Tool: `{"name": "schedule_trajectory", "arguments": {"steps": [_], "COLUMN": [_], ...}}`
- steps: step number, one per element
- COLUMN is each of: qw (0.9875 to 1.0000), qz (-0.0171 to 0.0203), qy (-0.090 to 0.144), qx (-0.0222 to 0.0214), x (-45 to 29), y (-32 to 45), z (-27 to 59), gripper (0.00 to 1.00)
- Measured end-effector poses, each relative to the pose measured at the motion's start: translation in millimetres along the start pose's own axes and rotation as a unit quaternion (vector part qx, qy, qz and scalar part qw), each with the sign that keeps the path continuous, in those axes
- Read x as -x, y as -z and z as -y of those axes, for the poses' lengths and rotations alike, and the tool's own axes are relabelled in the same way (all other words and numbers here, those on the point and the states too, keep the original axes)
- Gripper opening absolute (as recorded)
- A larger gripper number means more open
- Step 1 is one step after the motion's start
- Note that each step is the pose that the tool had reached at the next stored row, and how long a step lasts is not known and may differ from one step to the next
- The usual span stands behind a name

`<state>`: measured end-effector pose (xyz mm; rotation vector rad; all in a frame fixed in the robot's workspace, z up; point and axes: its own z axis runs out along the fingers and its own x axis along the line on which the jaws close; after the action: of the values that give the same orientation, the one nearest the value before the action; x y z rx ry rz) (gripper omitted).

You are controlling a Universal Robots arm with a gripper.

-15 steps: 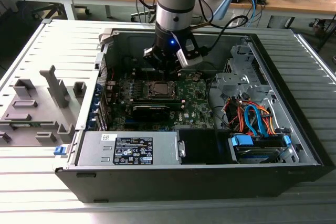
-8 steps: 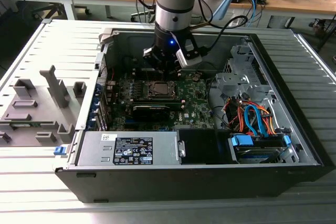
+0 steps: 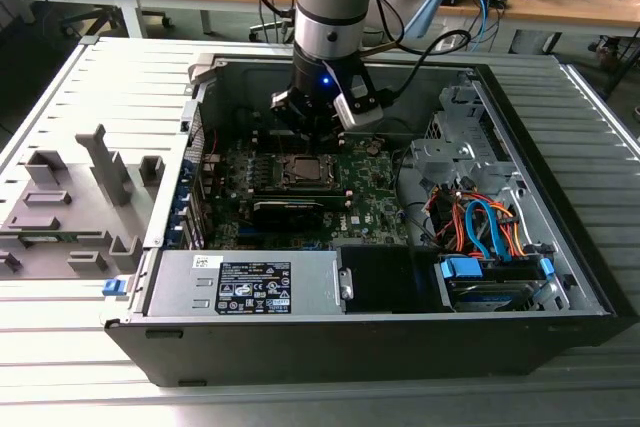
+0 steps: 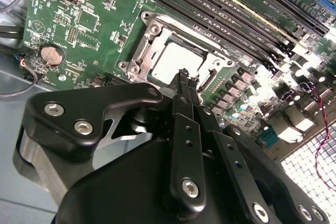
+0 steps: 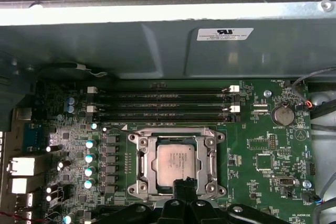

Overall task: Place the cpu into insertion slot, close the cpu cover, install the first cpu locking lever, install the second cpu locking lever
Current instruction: 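Install the first cpu locking lever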

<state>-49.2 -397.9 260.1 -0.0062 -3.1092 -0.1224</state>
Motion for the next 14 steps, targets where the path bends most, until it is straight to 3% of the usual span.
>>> {"name": "schedule_trajectory", "arguments": {"steps": [10, 12, 14], "qw": [1.0000, 1.0000, 1.0000], "qz": [0.0000, 0.0000, 0.0000], "qy": [0.000, 0.000, 0.000], "qx": [0.0002, 0.0007, 0.0007], "x": [-2.4, -7.5, -7.8], "y": [0.0, 0.0, 0.0], "z": [0.7, 1.4, 1.4], "gripper": [0.11, 0.11, 0.11]}}
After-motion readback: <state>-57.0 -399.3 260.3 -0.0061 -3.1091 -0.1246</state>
